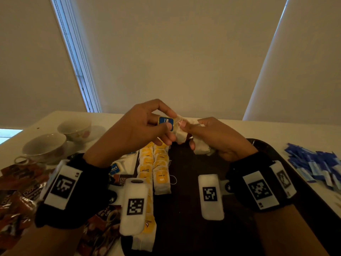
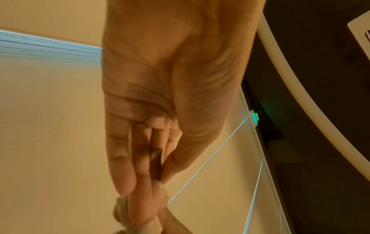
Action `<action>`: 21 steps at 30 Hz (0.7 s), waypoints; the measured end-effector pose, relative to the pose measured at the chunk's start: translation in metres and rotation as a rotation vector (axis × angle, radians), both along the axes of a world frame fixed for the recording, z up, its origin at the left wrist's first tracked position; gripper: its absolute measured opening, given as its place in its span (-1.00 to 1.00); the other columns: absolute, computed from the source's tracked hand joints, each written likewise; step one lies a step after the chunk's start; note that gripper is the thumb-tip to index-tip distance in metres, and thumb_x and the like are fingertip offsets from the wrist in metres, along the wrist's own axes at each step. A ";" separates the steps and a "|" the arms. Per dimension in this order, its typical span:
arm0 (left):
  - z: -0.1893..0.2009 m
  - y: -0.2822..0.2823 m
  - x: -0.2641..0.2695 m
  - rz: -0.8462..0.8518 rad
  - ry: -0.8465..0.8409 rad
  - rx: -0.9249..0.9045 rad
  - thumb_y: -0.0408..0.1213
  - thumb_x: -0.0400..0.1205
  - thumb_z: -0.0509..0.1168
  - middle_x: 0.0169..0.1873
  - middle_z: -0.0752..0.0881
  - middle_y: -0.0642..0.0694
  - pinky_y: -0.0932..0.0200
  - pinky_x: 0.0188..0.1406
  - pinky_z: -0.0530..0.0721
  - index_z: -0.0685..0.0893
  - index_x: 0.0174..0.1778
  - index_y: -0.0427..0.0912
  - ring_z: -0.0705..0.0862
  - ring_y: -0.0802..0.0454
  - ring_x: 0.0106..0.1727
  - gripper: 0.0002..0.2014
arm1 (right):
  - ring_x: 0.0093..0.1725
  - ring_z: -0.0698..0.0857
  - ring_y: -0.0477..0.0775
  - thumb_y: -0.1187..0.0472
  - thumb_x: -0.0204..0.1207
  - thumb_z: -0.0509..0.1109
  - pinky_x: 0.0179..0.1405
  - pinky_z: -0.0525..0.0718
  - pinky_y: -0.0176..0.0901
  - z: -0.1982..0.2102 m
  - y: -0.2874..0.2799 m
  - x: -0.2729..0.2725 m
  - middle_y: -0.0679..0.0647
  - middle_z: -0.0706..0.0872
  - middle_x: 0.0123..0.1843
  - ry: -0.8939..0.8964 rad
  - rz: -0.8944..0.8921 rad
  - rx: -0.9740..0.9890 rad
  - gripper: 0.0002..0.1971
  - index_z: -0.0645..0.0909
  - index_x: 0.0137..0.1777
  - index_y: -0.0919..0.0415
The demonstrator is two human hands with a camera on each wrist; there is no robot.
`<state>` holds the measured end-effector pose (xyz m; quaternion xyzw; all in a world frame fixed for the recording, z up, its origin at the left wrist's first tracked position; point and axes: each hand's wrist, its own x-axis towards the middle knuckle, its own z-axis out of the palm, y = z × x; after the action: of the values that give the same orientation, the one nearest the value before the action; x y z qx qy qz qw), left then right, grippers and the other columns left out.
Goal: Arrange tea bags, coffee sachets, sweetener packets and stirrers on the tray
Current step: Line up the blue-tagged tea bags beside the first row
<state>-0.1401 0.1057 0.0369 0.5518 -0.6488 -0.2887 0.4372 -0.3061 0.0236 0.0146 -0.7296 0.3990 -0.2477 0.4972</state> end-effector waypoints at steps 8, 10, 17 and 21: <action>-0.009 -0.006 -0.001 0.061 -0.080 -0.092 -0.40 0.59 0.32 -0.19 0.75 -0.14 0.33 -0.42 0.70 0.66 -0.16 -0.10 0.72 0.18 -0.23 -0.90 | -0.63 0.55 -0.11 -0.15 0.49 0.32 -0.67 0.41 -0.36 0.001 0.001 0.000 0.01 0.63 -0.56 -0.016 0.017 -0.015 -0.63 0.69 -0.06 0.18; -0.010 -0.006 0.001 0.079 -0.087 -0.083 -0.39 0.57 0.35 -0.19 0.73 -0.13 0.34 -0.41 0.71 0.68 -0.16 -0.08 0.70 0.17 -0.26 -0.90 | -0.63 0.54 -0.10 -0.13 0.49 0.35 -0.67 0.42 -0.36 0.001 0.001 0.001 0.01 0.62 -0.56 -0.023 0.022 -0.010 -0.67 0.69 -0.08 0.16; -0.006 -0.004 0.007 0.131 -0.177 -0.073 -0.33 0.50 0.43 -0.34 0.70 0.09 0.60 -0.37 0.53 0.75 -0.19 -0.09 0.63 0.40 -0.35 -0.95 | -0.66 0.48 -0.11 0.06 0.48 0.44 -0.62 0.41 -0.31 -0.001 0.000 0.003 0.03 0.60 -0.58 -0.127 -0.043 -0.043 -0.87 0.73 -0.12 0.10; -0.006 -0.003 0.007 0.135 -0.081 -0.058 -0.39 0.53 0.39 -0.34 0.72 -0.07 0.44 -0.45 0.64 0.71 -0.16 -0.22 0.67 0.24 -0.44 -0.98 | -0.65 0.50 -0.14 0.07 0.47 0.45 -0.68 0.44 -0.36 -0.001 0.001 0.005 0.03 0.61 -0.57 -0.143 -0.018 -0.051 -0.88 0.74 -0.13 0.09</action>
<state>-0.1336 0.1024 0.0312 0.5928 -0.6354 -0.2169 0.4448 -0.3012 0.0244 0.0133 -0.7189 0.3625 -0.3138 0.5033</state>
